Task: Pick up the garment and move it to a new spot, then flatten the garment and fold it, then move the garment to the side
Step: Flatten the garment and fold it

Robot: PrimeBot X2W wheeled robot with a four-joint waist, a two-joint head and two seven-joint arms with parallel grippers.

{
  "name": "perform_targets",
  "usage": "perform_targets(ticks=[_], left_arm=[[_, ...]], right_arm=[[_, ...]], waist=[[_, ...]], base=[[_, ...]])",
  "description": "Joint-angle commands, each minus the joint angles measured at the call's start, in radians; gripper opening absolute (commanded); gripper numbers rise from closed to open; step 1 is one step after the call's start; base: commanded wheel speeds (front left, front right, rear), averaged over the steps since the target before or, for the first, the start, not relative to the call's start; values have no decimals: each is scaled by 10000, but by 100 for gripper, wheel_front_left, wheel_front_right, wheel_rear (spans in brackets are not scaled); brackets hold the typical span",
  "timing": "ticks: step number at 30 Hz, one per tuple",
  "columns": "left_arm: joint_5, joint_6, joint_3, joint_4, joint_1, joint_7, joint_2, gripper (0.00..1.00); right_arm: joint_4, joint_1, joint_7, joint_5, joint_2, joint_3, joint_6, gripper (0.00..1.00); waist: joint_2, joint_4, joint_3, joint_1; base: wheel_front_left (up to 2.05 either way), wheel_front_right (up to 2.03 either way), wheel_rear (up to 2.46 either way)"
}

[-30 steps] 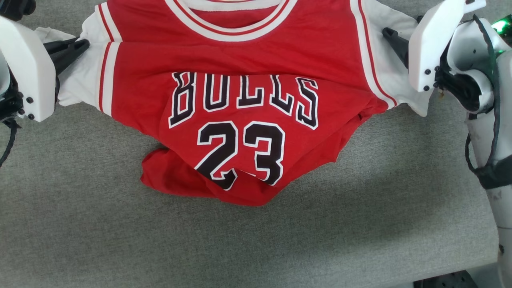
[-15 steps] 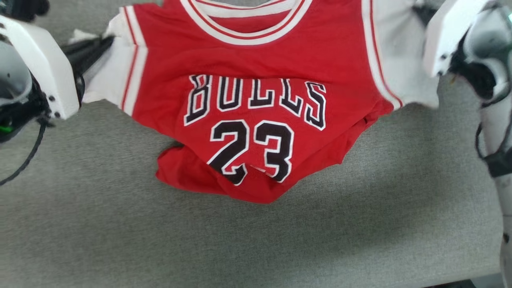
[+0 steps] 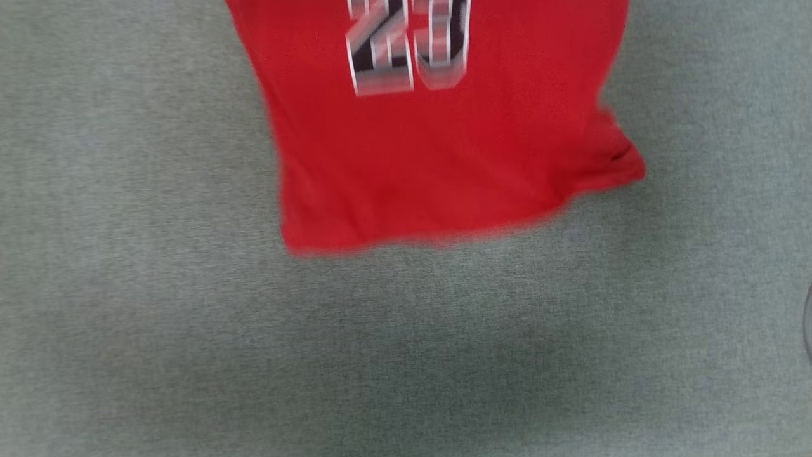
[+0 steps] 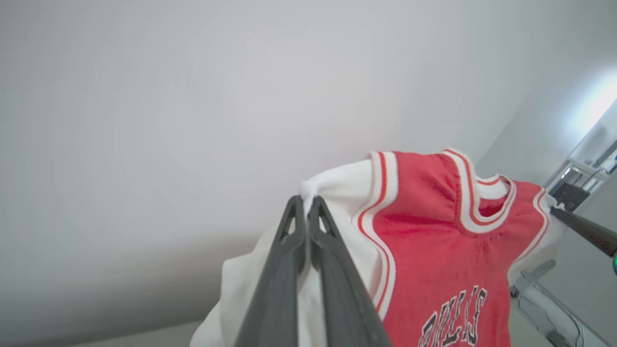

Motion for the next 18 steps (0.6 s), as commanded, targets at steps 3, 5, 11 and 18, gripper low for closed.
perform_targets(ticks=[3,5,11,18], left_arm=[[-199,22,668,492,-836,-569,-356,0],[-245,22,816,533,-995,-657,-449,0],[-326,22,969,62,-613,-518,-532,0],[-1064,22,838,-1460,2251,-571,-25,0]], right_arm=[[341,-1015,-1061,-836,187,-655,-6,0],[471,-1248,-1314,-1027,227,-838,-8,0],[1598,-1584,-2155,-1463,309,-1049,-6,0],[2410,345,-2324,-565,-4,-177,-6,0]], waist=[[0,196,-366,0],[0,228,-466,0],[0,318,-1105,0],[0,380,-1572,0]], base=[[0,0,0],[0,0,0],[0,0,0],[0,0,0]])
